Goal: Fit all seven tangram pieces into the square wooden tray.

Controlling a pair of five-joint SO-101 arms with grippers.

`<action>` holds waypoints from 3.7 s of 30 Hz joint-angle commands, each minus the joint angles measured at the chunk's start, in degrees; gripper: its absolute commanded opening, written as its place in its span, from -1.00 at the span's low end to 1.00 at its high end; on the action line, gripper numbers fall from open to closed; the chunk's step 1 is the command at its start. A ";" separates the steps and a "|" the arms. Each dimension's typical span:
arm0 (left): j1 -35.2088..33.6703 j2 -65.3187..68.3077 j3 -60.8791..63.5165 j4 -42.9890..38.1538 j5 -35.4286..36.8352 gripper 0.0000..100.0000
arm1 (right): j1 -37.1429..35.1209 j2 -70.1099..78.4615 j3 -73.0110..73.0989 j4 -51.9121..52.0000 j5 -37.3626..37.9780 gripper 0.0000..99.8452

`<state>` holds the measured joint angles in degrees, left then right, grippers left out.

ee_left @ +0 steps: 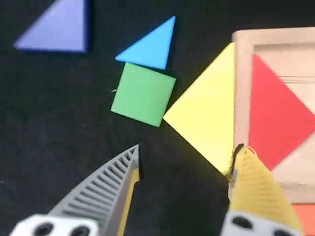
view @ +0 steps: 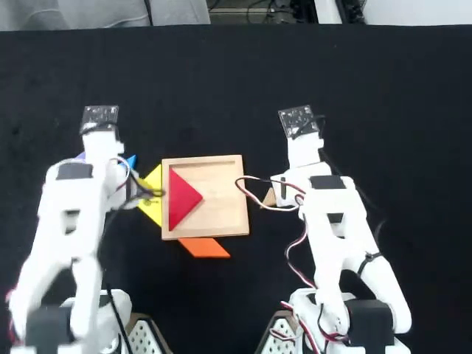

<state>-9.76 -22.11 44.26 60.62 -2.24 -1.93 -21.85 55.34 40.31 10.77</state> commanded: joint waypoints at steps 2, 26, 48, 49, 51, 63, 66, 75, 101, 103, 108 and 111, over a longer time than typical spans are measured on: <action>4.26 13.45 -9.80 0.26 1.76 -0.39 | 0.79 -2.68 0.13 -0.97 -0.44 -0.85; -1.80 24.62 -13.76 -5.80 1.76 -0.38 | 0.79 -2.59 0.31 -0.97 -0.09 -0.85; -1.45 24.62 -10.68 -7.74 0.35 -0.26 | 0.79 -2.59 0.31 -0.97 -0.09 -0.85; -1.71 24.62 -10.59 -7.74 -0.09 -0.29 | 0.79 -2.59 0.31 -0.97 -0.09 -0.85; -1.98 24.70 -10.42 -7.47 -1.67 -0.32 | 0.79 -2.59 0.31 -0.97 -0.09 -0.85; -2.33 24.70 -10.24 -5.98 -3.87 -0.33 | 0.79 -2.59 0.31 -0.97 -0.09 -0.85; -2.33 24.70 -10.24 -8.53 -3.96 -0.33 | 0.79 -2.59 0.31 -0.97 -0.09 -0.85; -2.07 24.70 -10.95 -9.23 -9.41 -0.33 | 0.79 -2.59 0.66 -0.97 0.00 -0.85; 1.10 24.70 -8.84 -10.37 -14.68 -0.34 | 0.79 -2.59 0.66 -0.97 0.00 -0.85; 1.10 24.70 -8.84 -10.29 -14.68 -0.34 | 0.79 -2.59 0.66 -0.97 0.00 -0.85; 1.10 24.70 -9.01 -10.29 -13.89 -0.42 | 0.79 -2.59 0.66 -0.97 0.00 -0.85; 1.01 24.70 -8.92 -10.20 -11.43 -0.57 | 0.79 -2.59 0.66 -0.97 0.00 -0.85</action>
<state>-9.14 2.95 35.30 50.51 -16.04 -1.93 -21.85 56.22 40.31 10.77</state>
